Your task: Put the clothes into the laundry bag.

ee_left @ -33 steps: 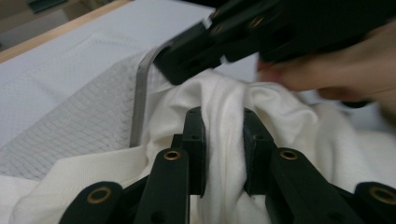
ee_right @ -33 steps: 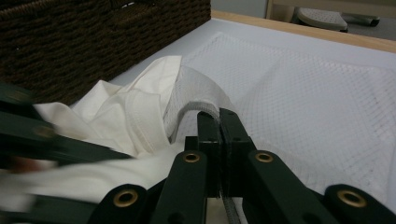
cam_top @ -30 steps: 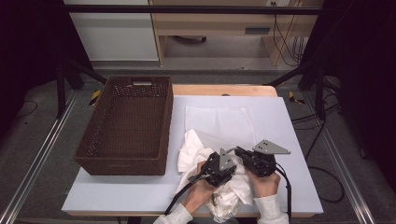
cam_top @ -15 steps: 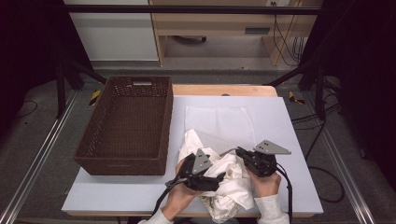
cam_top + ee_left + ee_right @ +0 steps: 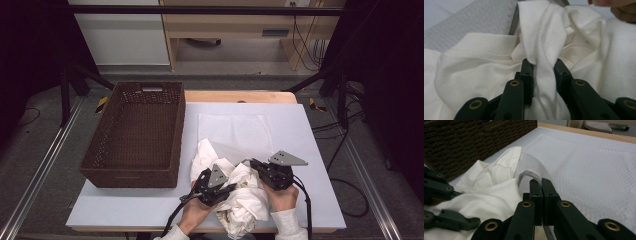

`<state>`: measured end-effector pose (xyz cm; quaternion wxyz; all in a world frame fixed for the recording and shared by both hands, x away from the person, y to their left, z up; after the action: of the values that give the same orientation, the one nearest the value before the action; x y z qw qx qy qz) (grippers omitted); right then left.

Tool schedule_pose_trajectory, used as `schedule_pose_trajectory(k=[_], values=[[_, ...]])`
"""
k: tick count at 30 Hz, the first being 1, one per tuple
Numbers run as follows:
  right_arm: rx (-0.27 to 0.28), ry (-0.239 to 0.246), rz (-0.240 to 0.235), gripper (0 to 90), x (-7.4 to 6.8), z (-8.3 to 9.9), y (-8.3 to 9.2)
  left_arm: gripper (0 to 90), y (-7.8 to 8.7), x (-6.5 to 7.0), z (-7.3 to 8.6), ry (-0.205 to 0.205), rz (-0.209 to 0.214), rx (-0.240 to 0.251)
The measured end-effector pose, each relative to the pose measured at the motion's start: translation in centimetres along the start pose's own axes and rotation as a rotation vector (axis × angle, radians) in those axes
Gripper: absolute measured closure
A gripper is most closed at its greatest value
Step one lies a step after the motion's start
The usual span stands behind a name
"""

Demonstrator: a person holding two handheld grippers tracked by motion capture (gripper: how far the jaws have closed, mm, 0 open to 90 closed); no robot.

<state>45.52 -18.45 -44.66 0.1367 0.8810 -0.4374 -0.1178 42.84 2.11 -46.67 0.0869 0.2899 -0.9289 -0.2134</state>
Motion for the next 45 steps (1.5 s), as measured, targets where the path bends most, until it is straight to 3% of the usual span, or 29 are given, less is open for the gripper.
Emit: schedule_pose_trajectory(k=[4, 6, 7, 10, 13, 15, 16, 19, 22, 24, 26, 29, 31, 33, 38, 40, 41, 42, 43, 45], values=[[0.000, 0.003, -0.005, 88.8, -0.1, 0.0, -0.2, 75.7, 1.2, 1.5, -1.7, -0.045, 0.021, 0.081], [0.001, 0.001, -0.009, 88.9, -0.3, 0.0, -0.2, 75.6, 0.8, 2.5, -2.7, -0.091, 0.018, 0.083], [0.006, 0.001, -0.005, 89.0, -0.3, -0.2, -0.1, 75.5, 0.3, 2.8, -3.0, -0.116, 0.011, 0.072], [0.018, 0.000, 0.002, 89.0, -0.2, -0.3, 0.2, 75.2, -2.2, 3.1, -3.4, -0.136, -0.026, -0.001], [0.025, -0.005, -0.004, 89.0, -0.1, -0.5, 0.8, 73.5, -5.0, 2.1, -2.7, -0.105, -0.040, -0.082], [0.024, -0.001, -0.005, 89.0, -0.2, -0.6, 0.8, 71.2, -5.7, 1.0, -2.3, -0.035, -0.015, -0.065], [0.024, -0.001, -0.005, 89.0, -0.2, -0.6, 0.8, 69.2, -5.7, 1.0, -2.3, -0.035, -0.015, -0.065], [0.024, -0.009, -0.009, 89.0, -0.1, -0.5, 0.7, 62.0, -5.0, 1.0, -2.3, -0.045, -0.024, -0.031], [0.022, -0.010, -0.007, 89.0, 0.0, -0.3, 0.7, 34.4, -2.5, 0.8, -3.0, -0.050, -0.042, -0.016], [0.021, -0.007, -0.005, 89.0, 0.0, -0.3, 0.7, 24.0, -0.7, 0.2, -3.3, -0.053, -0.056, -0.001], [0.017, -0.006, -0.004, 88.9, 0.0, -0.3, 0.6, 19.9, 1.2, -0.7, -3.3, -0.054, -0.083, 0.000], [0.009, 0.000, -0.002, 88.9, -0.1, -0.2, 0.4, 17.7, 1.9, -2.1, -2.1, -0.037, -0.103, -0.032], [0.005, 0.002, 0.001, 88.9, -0.2, -0.1, 0.3, 17.7, 1.2, -3.0, -0.7, 0.044, -0.069, -0.055], [0.001, 0.003, 0.001, 88.9, -0.2, -0.1, 0.2, 17.6, 0.6, -3.5, -0.1, 0.083, -0.053, -0.061], [-0.006, 0.007, 0.000, 88.9, -0.3, 0.0, 0.1, 19.2, -0.8, -3.8, 0.6, 0.082, -0.047, -0.094], [-0.009, 0.004, 0.000, 88.9, -0.3, 0.0, 0.0, 30.0, -0.9, -3.5, 0.5, 0.074, -0.015, -0.090], [-0.011, 0.003, 0.000, 88.9, -0.4, 0.0, -0.1, 45.7, -1.0, -3.5, 0.5, 0.080, -0.003, -0.090], [-0.010, 0.007, -0.001, 88.9, -0.4, 0.0, -0.1, 52.4, -0.9, -3.4, 0.5, 0.080, 0.007, -0.080], [-0.010, 0.007, -0.001, 88.9, -0.4, 0.0, -0.1, 52.4, -0.8, -3.2, 0.5, 0.077, 0.000, -0.072], [-0.011, 0.009, -0.003, 88.9, -0.4, 0.0, -0.1, 64.7, -0.3, -2.8, 0.2, 0.059, -0.014, -0.047]])
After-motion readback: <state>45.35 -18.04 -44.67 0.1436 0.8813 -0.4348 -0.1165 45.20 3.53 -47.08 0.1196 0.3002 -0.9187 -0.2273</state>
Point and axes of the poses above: each handheld gripper's, and its own axes: y roughly backward along the jaws, z roughly out of its underside, x roughly to its right, the point moved 2 cm from there along -y, roughly forward along the jaws, and after that the axes turned 6 degrees about x, right-handed, at the moved point
